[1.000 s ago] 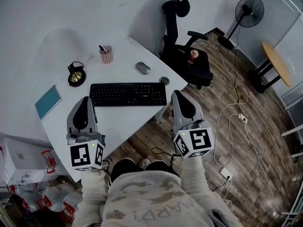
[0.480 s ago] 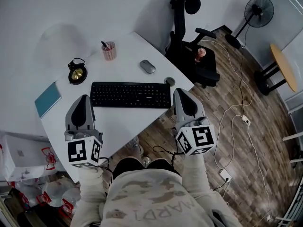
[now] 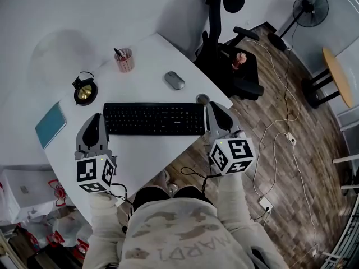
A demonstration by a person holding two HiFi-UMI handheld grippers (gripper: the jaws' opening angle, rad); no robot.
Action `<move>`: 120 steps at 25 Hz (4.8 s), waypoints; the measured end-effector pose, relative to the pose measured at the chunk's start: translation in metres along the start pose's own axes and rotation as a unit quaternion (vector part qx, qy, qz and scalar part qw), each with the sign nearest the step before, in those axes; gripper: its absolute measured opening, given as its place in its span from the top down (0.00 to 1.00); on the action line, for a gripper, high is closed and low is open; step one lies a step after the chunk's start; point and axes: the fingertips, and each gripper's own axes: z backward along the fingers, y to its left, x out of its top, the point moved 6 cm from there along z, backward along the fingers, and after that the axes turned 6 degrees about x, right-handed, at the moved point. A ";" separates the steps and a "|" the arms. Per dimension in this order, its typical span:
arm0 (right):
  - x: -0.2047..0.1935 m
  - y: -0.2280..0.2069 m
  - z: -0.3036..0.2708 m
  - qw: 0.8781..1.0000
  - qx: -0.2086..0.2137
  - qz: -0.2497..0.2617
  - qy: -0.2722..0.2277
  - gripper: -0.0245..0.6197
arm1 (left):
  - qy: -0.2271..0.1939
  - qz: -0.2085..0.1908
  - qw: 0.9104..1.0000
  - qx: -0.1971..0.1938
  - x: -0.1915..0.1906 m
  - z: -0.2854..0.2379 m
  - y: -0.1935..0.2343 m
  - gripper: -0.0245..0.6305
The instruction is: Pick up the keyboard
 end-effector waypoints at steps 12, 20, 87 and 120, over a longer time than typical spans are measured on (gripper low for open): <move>-0.075 -0.030 -0.049 0.993 -0.029 -0.053 0.101 0.94 | 0.131 0.005 0.991 -0.019 -0.070 -0.066 0.027 0.84; -0.117 -0.044 -0.061 0.983 -0.054 -0.082 0.155 0.93 | 0.198 0.012 0.980 -0.020 -0.114 -0.095 0.052 0.75; -0.126 -0.048 -0.058 0.976 -0.033 -0.121 0.175 0.50 | 0.197 0.128 0.972 -0.004 -0.132 -0.085 0.072 0.56; 0.006 -0.022 0.021 0.999 -0.013 -0.031 0.017 0.50 | 0.022 0.115 0.993 0.004 0.000 0.008 0.048 0.56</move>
